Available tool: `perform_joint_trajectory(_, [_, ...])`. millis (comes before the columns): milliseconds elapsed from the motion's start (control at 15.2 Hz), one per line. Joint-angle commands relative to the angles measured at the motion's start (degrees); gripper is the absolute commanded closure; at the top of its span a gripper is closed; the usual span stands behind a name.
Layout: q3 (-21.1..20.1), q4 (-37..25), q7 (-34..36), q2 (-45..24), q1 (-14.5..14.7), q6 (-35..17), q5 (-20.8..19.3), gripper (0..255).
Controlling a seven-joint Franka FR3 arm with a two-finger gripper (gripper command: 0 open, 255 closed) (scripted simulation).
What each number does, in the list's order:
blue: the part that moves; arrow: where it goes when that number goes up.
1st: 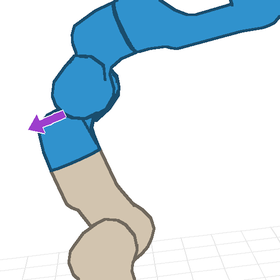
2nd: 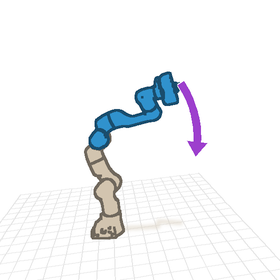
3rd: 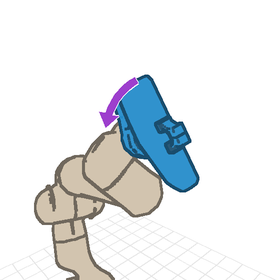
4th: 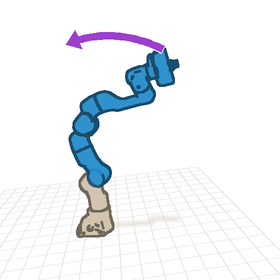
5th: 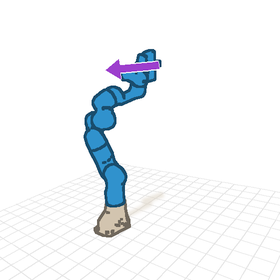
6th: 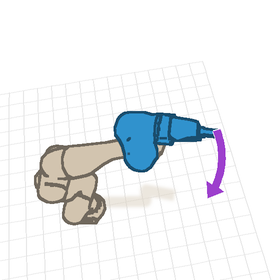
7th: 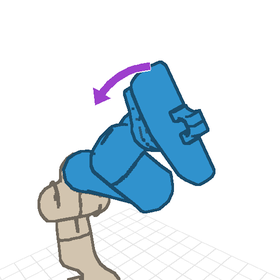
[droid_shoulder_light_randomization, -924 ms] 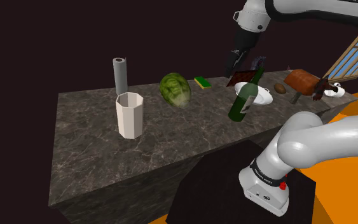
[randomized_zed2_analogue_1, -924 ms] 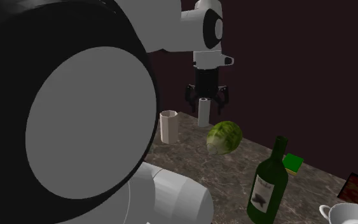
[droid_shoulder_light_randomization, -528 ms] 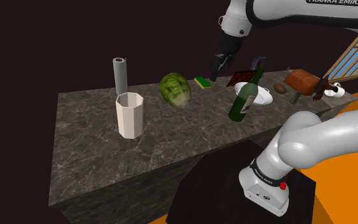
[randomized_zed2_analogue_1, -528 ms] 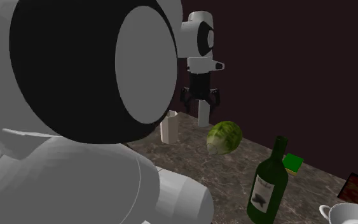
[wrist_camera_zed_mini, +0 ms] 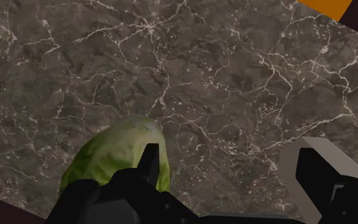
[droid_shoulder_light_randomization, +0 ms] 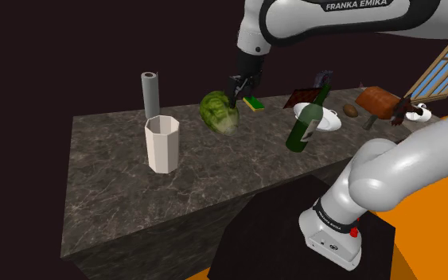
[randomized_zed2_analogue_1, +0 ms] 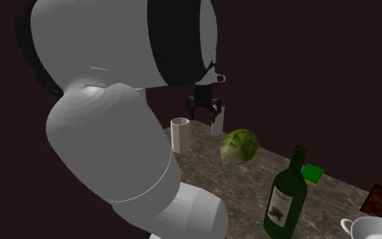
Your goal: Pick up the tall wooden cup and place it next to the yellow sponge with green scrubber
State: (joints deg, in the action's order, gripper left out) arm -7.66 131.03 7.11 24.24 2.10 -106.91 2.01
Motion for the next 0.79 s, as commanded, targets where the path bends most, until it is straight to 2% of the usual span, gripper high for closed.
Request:
perform_joint_trajectory(0, [-1.34, -1.36, 1.99, -3.43, 0.45, -2.02, 0.43, 0])
perform_joint_trajectory(726, [-6.66, -17.67, 12.49, -26.52, 2.84, -8.17, -1.8, 0])
